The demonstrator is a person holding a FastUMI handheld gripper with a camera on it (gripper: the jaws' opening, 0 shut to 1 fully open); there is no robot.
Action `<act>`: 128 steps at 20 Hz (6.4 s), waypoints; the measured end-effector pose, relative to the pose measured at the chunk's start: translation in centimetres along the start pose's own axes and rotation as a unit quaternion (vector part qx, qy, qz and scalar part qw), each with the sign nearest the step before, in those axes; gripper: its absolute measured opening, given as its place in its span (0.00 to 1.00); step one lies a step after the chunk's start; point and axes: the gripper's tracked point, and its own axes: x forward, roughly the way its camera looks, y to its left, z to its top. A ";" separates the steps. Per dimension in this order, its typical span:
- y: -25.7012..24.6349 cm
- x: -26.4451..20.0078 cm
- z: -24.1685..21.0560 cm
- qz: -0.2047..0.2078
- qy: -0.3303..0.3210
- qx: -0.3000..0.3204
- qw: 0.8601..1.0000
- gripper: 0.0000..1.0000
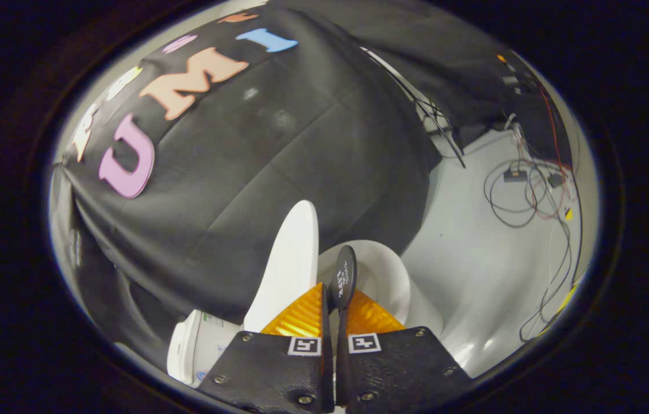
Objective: Open the toilet lid.
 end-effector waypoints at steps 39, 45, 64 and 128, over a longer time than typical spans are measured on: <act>28.0 -11.7 -2.5 0.078 -0.093 -0.404 0.907 0.03; 30.5 -12.5 -4.3 0.097 -0.098 -0.415 0.899 0.03; 36.2 -14.4 -9.5 0.182 -0.089 -0.404 0.892 0.02; 17.7 -16.8 22.3 0.161 -0.218 -0.392 0.879 0.98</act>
